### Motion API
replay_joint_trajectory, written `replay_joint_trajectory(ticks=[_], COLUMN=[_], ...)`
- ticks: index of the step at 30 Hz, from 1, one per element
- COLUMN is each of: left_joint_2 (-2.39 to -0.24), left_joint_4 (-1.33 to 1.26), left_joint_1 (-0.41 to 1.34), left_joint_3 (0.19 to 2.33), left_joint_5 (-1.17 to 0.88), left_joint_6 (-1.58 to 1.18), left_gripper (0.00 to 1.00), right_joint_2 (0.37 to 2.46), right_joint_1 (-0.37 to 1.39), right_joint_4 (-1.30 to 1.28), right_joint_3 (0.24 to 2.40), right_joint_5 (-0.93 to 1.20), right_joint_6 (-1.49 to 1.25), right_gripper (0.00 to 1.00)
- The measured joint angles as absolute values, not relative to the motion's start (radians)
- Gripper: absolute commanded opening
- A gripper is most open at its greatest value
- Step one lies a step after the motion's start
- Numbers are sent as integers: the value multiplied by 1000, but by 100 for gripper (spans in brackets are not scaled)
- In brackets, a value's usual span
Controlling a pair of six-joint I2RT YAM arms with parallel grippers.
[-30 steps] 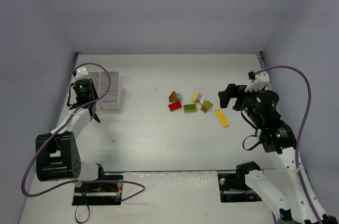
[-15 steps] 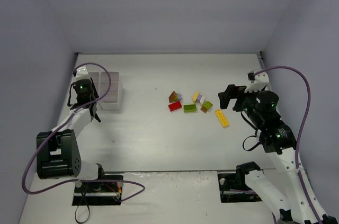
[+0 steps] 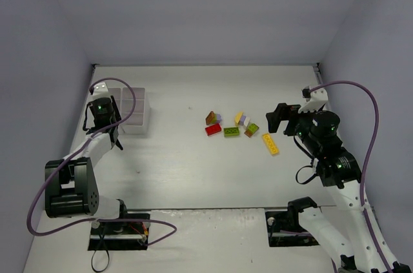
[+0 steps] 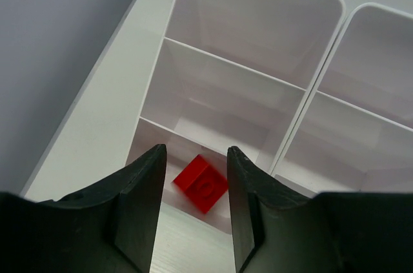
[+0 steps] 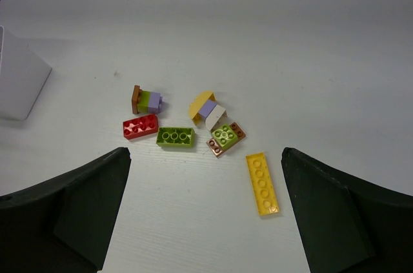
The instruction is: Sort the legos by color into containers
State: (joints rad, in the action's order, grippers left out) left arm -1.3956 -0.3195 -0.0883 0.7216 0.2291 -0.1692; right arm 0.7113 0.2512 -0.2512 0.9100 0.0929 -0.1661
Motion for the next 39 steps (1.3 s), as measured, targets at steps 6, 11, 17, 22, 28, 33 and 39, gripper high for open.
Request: replay_joint_trajectory(ticks=[6, 11, 17, 22, 28, 33, 39], left_joint_2=[-1396, -1387, -1324, -1282, -1387, -1610, -1874], left_joint_4=[-320, -311, -162, -46, 100, 171, 273], left_joint_1=[-88, -88, -53, 144, 435, 583, 665], left_joint_3=[722, 722, 822, 983, 1159, 1279, 1438], left_joint_5=[229, 206, 94, -21, -140, -200, -239], left_joint_6=[-170, -169, -162, -109, -31, 17, 54], left_gripper=[38, 37, 37, 37, 38, 39, 39], right_joint_2=[711, 711, 711, 714, 736, 748, 748], right_joint_1=[251, 251, 251, 251, 251, 251, 251], right_joint_4=[-251, -251, -252, -252, -252, -252, -252], right_joint_3=[910, 910, 910, 910, 910, 910, 911], right_joint_5=[93, 93, 83, 74, 74, 74, 74], right_joint_6=[-166, -166, -165, -159, -156, -156, -156], right_gripper=[100, 100, 100, 100, 100, 100, 100])
